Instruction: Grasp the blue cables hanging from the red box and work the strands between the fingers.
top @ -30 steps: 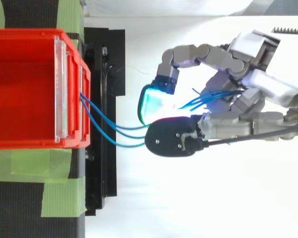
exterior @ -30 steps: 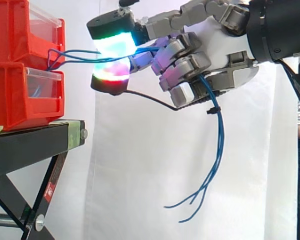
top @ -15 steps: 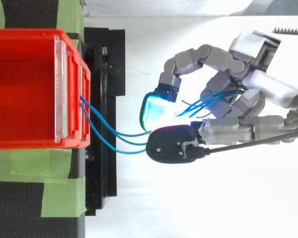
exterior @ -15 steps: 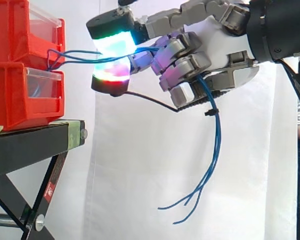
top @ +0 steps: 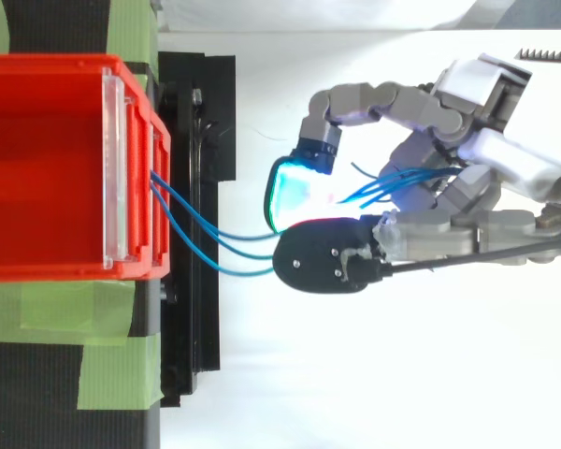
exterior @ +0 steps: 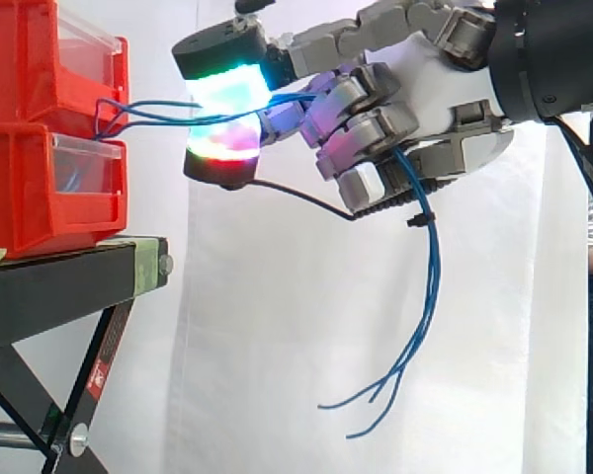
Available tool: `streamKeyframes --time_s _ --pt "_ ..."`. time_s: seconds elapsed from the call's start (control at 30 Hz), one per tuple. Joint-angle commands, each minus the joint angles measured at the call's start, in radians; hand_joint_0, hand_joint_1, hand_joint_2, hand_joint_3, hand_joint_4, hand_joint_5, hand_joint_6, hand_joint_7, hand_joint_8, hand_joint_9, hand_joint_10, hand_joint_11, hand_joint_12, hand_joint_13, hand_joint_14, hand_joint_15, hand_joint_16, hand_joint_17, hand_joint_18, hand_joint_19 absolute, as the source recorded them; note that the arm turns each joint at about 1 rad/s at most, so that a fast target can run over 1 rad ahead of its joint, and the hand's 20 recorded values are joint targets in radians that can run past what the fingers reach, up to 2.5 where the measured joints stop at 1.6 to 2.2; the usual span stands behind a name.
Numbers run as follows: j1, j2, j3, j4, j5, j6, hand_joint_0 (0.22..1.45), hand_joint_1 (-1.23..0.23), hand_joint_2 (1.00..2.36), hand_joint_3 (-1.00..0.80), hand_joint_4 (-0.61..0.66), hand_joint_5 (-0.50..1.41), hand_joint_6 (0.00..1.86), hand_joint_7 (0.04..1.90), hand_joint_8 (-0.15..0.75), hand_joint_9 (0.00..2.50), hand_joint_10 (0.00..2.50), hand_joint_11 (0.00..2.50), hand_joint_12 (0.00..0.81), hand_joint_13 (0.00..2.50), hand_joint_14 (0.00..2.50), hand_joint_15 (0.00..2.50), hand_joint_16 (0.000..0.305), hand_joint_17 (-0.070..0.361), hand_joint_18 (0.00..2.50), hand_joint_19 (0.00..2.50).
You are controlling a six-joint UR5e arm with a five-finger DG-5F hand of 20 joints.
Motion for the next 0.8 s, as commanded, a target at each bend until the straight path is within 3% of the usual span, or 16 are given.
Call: streamKeyframes --time_s 0.0,0.07,0.1,0.13,0.23,0.4,0.53,0.6,0.77 --pt "0.0 0.001 0.0 0.001 0.0 0.0 1.02 -0.74 1.03 -0.04 0.18 -0.05 1.1 1.15 0.508 1.75 2.5 2.5 0.556 1.85 2.5 1.78 0.195 0.146 2.3 0.71" --pt "0.0 0.0 0.0 0.003 0.0 0.0 0.94 -0.71 1.03 0.07 0.19 0.12 0.6 1.37 0.508 1.75 2.5 2.5 0.556 1.85 2.5 1.78 0.195 0.146 2.3 0.71" --pt "0.0 0.0 0.0 0.003 0.002 0.0 0.94 -0.68 1.03 0.1 0.24 0.34 0.1 1.54 0.508 1.75 2.5 2.5 0.556 1.85 2.5 1.78 0.195 0.146 2.3 0.71" --pt "0.0 0.0 0.0 0.003 0.002 0.0 0.99 -0.58 1.02 0.13 0.25 0.46 0.01 1.46 0.508 1.75 2.5 2.5 0.556 1.85 2.5 1.78 0.195 0.146 2.3 0.71" --pt "0.0 0.001 0.0 0.003 0.003 0.0 1.02 -0.58 1.03 0.2 0.29 0.47 0.02 1.3 0.508 1.75 2.5 2.5 0.556 1.85 2.5 1.78 0.195 0.146 2.3 0.71" --pt "0.0 0.0 0.0 0.003 0.005 0.0 1.15 -0.57 1.03 0.25 0.24 0.52 0.02 1.14 0.508 1.75 2.5 2.5 0.556 1.85 2.5 1.78 0.195 0.146 2.3 0.71" --pt "0.0 0.0 0.0 0.003 0.006 0.0 1.2 -0.59 1.03 0.15 0.23 0.52 0.02 1.0 0.508 1.75 2.5 2.5 0.556 1.85 2.5 1.78 0.195 0.146 2.3 0.71" --pt "0.0 0.0 0.0 0.003 0.009 0.0 1.19 -0.59 1.03 0.14 0.24 0.53 0.02 1.04 0.508 1.75 2.5 2.5 0.556 1.85 2.5 1.78 0.195 0.146 2.3 0.71" --pt "0.002 0.0 0.0 0.007 0.011 0.0 1.1 -0.63 1.03 0.07 0.16 0.52 0.02 1.34 0.508 1.75 2.5 2.5 0.556 1.85 2.5 1.78 0.195 0.146 2.3 0.71"
